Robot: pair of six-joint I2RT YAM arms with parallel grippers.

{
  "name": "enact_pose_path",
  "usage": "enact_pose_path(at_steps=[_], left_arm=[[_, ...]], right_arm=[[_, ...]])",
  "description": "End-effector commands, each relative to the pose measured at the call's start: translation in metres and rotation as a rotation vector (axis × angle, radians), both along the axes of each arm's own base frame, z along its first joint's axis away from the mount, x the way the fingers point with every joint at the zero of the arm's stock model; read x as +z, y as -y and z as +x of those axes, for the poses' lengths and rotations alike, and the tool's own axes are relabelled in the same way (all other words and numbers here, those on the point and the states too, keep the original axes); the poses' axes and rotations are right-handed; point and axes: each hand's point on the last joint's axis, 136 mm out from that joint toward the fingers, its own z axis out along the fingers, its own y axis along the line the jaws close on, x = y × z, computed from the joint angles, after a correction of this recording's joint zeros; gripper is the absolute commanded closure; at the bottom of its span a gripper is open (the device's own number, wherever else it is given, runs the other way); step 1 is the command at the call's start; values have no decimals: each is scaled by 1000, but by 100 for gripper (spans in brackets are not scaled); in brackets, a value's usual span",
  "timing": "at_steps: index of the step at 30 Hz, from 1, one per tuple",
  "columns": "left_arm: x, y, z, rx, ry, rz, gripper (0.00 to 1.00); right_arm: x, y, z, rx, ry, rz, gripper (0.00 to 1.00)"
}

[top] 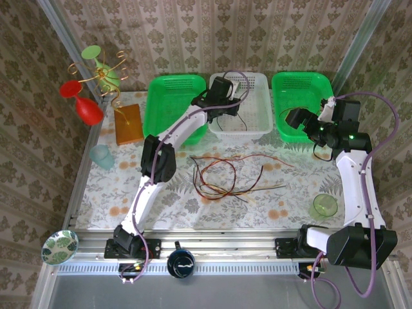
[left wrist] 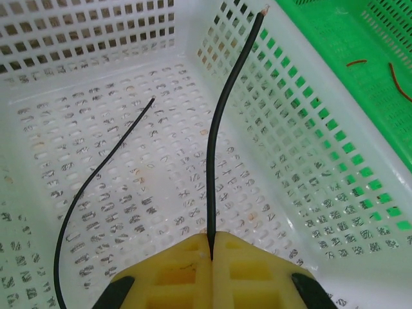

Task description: Untangle the cables

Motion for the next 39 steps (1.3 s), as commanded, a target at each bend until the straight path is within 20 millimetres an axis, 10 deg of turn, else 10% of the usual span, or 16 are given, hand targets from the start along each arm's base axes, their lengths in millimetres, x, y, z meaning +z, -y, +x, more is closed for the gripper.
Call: enact_pose_path(at_steps=[1,9,14,24,32,39], left_arm=[[-44,-6,-8,26,-128,48,100],[-62,1,-18,3,-189,48,93],[-33,0,-17,4,-137,33,67],[53,-4,-21,2,-26,-57,47],[114,-28,-49,-6,57,-79,48],[117,-69,-97,-2,62,-69,48]], right_arm=[[-4,-7,-9,19,-17,36,0],[-8,-10,-14,23,-28,55,0],[-7,-10,-14,26,-26,52,0],[-16,-14,-21,25,-53,74,0],[-59,-33,-34,42,-174,75,2],[-110,-70,-50,108,-300,0,11]])
